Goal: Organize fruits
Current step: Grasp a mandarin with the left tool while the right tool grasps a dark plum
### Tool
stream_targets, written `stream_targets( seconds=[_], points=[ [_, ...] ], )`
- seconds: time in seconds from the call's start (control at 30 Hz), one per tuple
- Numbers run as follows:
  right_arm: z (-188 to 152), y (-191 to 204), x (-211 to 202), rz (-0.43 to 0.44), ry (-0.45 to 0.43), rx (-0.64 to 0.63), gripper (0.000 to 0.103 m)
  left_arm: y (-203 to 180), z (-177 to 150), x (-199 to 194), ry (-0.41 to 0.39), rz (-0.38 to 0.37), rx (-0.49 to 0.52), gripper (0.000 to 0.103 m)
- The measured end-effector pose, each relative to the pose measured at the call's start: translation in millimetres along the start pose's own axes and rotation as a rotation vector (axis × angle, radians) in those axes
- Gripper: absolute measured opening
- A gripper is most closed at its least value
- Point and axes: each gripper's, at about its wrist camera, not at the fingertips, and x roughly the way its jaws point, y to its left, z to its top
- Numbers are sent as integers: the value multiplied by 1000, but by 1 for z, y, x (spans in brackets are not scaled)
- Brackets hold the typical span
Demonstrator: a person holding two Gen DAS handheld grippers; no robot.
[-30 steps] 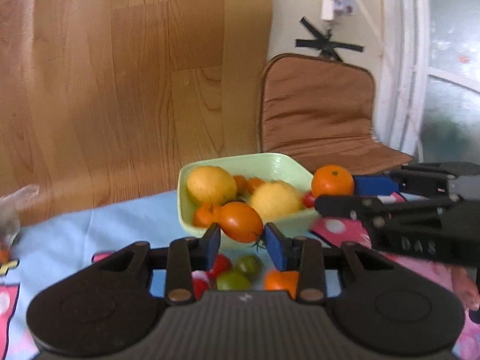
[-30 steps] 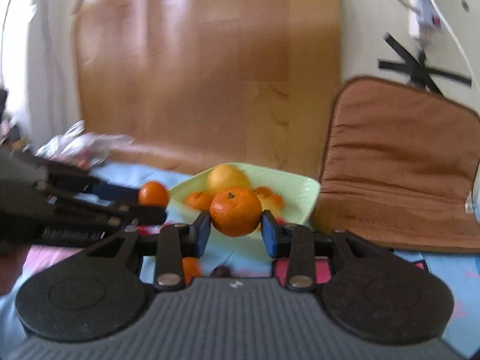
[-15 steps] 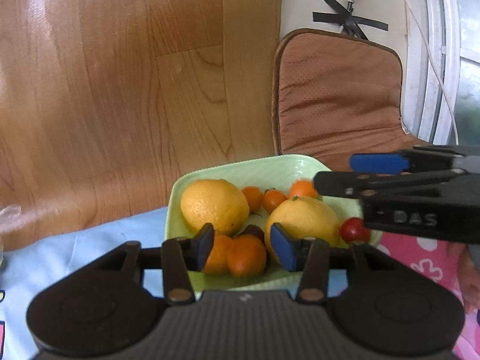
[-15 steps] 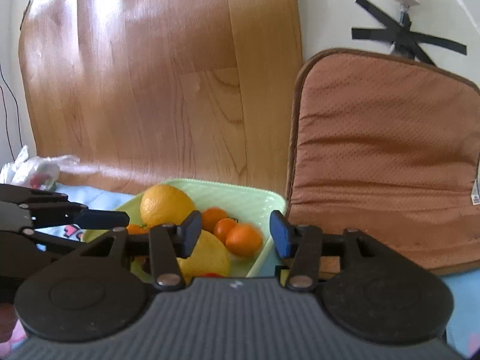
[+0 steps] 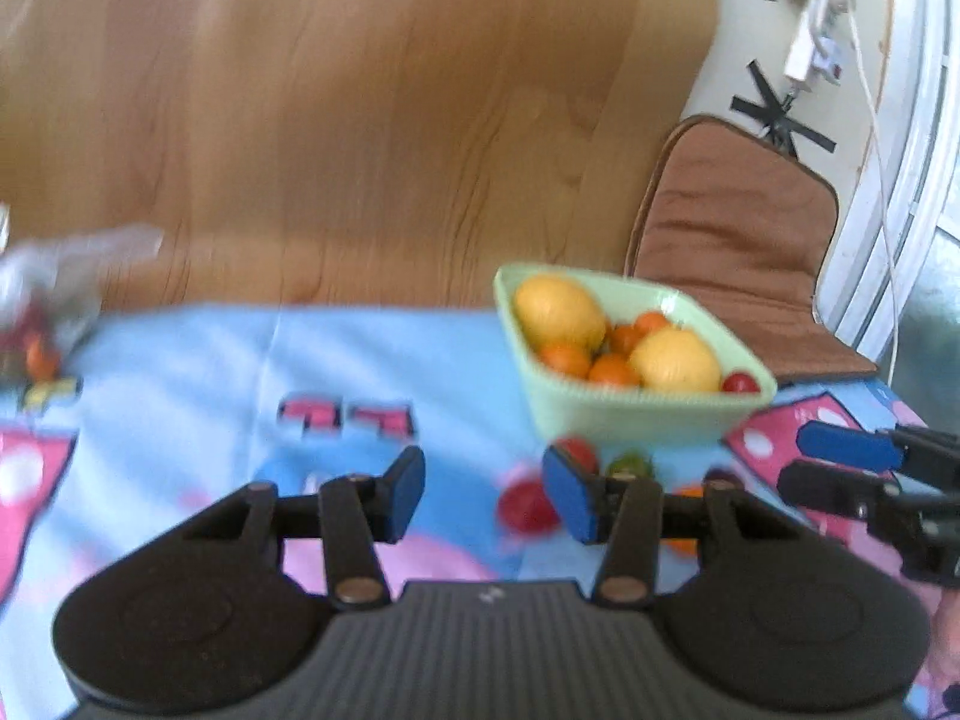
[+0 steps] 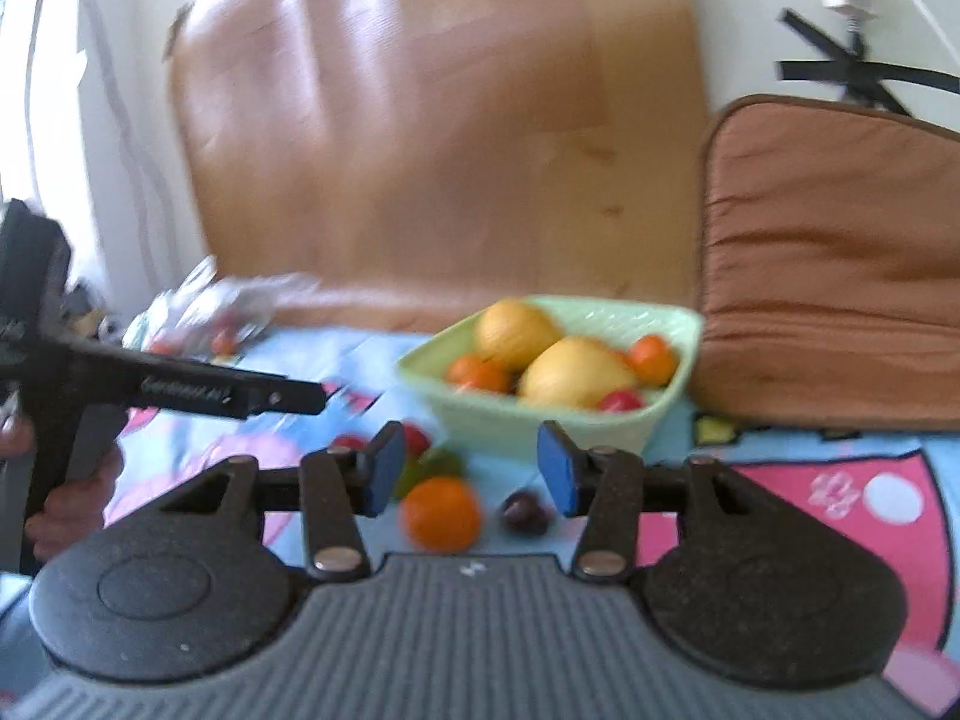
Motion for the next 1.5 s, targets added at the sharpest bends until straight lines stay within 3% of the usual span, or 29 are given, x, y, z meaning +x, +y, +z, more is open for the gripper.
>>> stream_targets(
  seconds=[0.27, 0.5, 0.6, 0.77, 0.9, 1.03, 1.2, 1.37, 1.4, 1.47, 1.5],
  points=[
    [-12, 23, 17, -35, 86, -76, 47, 0, -14, 4, 33, -69, -12, 45],
    [-13, 17, 38, -28, 156, -67, 47, -36, -16, 2, -1, -101, 128, 43],
    [-14, 17, 40, -30, 165, -73, 40, -46, -17, 6, 13, -121, 163, 42],
    [-17, 21, 24, 79, 204, -86, 41, -63, -17, 1, 21, -191, 180, 45],
    [-13, 7, 6, 106, 168, -93, 43, -68, -19, -5, 17, -231, 158, 46],
    [-4, -25, -5, 58, 108, -9, 47, -71, -24, -9, 11, -239, 151, 52],
    [3, -48, 9, 23, 133, 55, 46, -81, -28, 1, 27, -200, 194, 52],
    [-2, -33, 32, 16, 184, -29, 44, -92, -39, 14, 56, -141, 238, 51],
    [-4, -33, 36, 13, 196, -34, 43, -93, -41, 17, 64, -128, 236, 48],
    [-6, -33, 42, -5, 208, -47, 27, -93, -44, 21, 72, -113, 226, 40],
    [-5, -32, 40, -2, 203, -50, 27, -94, -44, 20, 64, -109, 228, 40]
  ],
)
